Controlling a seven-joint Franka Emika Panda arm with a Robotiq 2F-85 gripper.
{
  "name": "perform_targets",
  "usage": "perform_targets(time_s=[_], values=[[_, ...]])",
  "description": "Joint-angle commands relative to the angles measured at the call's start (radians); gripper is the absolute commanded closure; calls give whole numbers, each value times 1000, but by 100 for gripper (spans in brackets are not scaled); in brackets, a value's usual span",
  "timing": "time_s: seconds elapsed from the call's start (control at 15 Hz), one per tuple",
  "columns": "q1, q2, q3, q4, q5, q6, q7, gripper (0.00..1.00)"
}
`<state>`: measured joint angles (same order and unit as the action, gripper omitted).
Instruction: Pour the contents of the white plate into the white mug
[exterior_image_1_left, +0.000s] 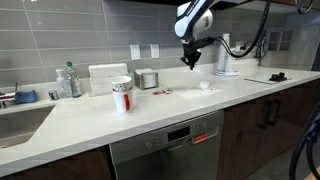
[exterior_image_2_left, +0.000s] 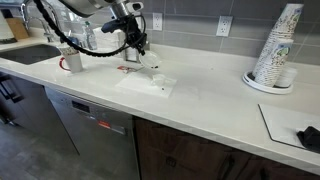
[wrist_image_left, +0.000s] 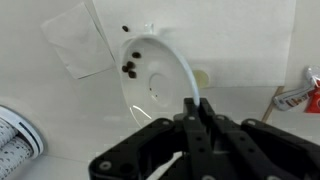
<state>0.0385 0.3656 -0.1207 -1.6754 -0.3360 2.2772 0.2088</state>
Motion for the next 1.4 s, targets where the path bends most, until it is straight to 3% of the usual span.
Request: perform_targets(time_s=[0.0,1.33], values=[[-33,19,24,29,60,-2,-78,98],[-151,-17,84,-79,370,190,-325,98]])
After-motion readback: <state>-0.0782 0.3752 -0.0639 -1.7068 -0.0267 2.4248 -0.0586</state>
